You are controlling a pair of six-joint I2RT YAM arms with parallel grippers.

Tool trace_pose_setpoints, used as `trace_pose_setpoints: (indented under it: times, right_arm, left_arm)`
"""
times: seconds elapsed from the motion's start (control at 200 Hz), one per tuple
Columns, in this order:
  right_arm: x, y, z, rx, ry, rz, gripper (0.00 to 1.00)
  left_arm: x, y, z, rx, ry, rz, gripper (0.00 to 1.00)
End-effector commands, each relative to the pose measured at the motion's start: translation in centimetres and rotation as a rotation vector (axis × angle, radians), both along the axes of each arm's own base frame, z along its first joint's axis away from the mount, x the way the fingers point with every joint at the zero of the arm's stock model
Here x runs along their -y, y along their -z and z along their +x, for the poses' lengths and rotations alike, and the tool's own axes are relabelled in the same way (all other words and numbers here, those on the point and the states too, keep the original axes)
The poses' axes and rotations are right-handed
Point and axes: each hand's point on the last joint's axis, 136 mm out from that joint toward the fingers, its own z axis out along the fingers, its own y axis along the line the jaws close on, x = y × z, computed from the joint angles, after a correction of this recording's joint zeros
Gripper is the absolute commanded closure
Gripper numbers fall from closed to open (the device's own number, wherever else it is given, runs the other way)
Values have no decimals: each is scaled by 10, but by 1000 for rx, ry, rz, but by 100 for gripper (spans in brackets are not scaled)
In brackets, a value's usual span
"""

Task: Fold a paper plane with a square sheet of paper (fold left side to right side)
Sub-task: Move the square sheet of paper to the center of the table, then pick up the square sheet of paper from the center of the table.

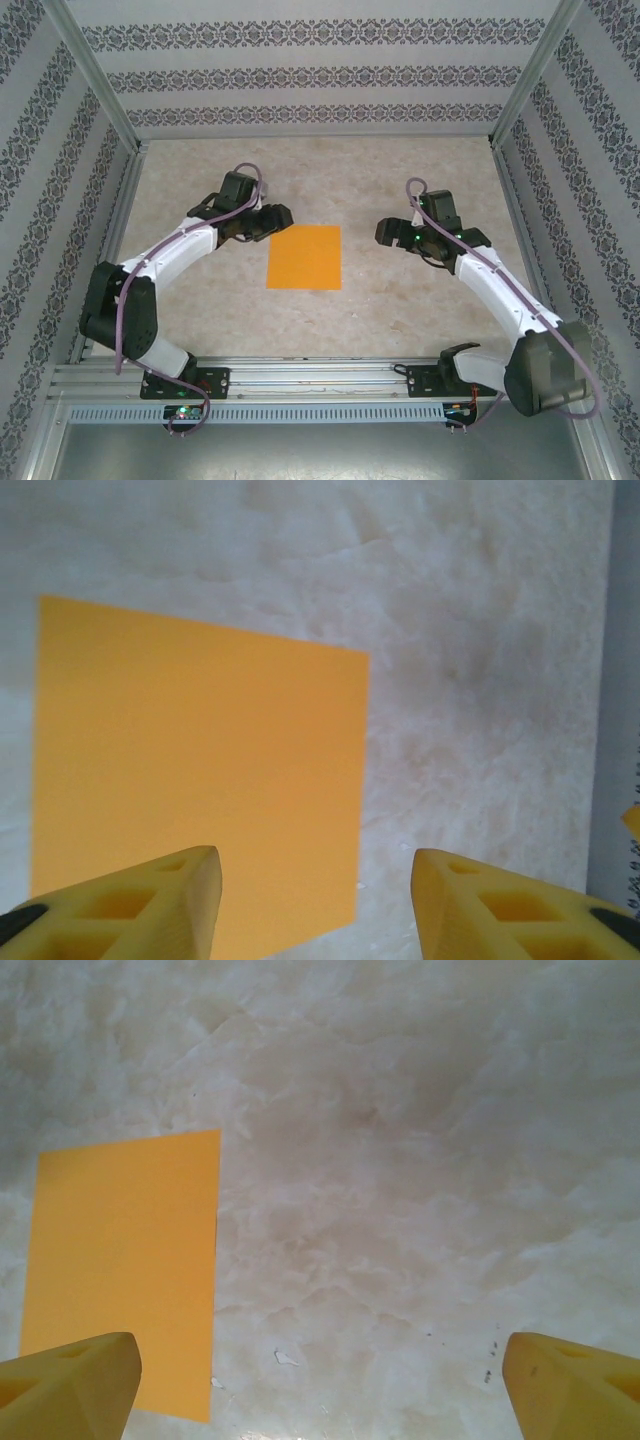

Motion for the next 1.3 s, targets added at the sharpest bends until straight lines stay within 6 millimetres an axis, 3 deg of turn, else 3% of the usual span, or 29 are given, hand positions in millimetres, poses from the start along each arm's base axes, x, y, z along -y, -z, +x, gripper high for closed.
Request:
trace_pose_setpoints:
  times: [0.0,0.185,0.405,0.674,0.959,1.294]
  right_arm:
    - [-10,3,5,-25,-45,-76,8]
    - [-43,20,15,-83,-132,-136,5]
    - [-96,41,30,-143,-283,-218,2]
    - [-151,73,55,-200,-381,-259,4]
    - [-163,103,72,-256,-386,-352,3]
    - [-167,125,62,-325,-399,-360,2]
  left_arm:
    - [-10,20,-25,-73,24,35,50]
    - [-11,41,-42,-143,32,21,59]
    - [0,60,-42,-191,31,-49,67]
    - [3,94,-48,-281,42,-30,69]
    - [0,125,-59,-361,50,17,71]
    - [-3,136,-67,-386,40,45,72]
